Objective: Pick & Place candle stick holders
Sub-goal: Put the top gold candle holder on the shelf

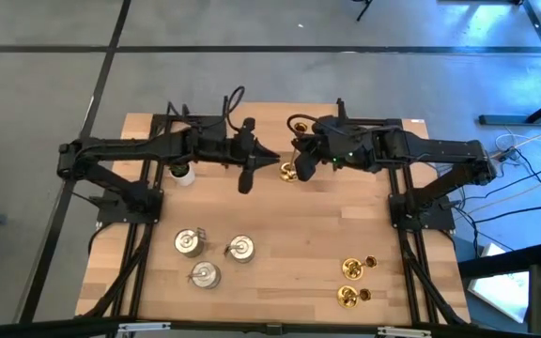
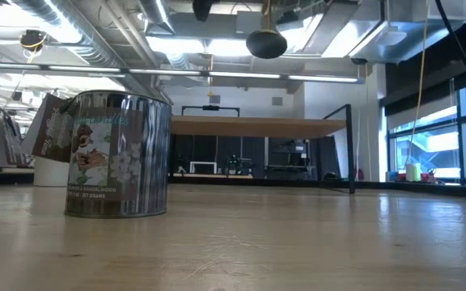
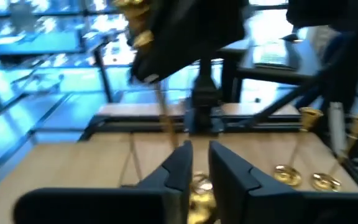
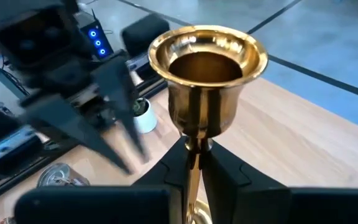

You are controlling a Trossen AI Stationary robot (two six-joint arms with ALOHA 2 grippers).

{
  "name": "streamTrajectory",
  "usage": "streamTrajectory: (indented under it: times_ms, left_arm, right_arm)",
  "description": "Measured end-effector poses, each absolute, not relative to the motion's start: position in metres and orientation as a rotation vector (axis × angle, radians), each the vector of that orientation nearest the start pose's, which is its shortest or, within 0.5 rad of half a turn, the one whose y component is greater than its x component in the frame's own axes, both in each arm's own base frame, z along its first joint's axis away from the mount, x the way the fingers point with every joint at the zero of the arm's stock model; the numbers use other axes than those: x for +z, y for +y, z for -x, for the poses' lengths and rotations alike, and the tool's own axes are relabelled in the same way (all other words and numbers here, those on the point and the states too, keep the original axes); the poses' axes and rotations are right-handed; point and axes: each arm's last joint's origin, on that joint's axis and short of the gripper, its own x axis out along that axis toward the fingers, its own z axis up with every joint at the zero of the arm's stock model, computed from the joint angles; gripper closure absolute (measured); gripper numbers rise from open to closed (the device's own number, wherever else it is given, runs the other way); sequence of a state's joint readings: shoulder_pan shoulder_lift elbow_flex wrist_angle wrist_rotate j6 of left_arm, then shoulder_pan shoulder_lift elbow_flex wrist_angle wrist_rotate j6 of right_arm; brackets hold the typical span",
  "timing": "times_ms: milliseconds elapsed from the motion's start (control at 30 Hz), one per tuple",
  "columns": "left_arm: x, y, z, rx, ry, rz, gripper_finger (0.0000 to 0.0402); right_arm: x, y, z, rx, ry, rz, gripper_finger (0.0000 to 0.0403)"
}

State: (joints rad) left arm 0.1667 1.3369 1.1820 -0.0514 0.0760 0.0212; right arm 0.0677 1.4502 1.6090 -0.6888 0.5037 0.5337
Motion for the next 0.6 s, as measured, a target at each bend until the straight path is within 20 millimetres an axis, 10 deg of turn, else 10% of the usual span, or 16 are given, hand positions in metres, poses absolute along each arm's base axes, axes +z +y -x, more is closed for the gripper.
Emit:
streamTrajectory:
  times_ms: [600]
  left_arm:
    - [0.345, 0.064, -0.334, 0.023, 0.107, 0.201, 0.0249]
  right_arm:
    - [0.416, 0.003, -0.304, -0.560, 0.382, -0.311, 0.0364]
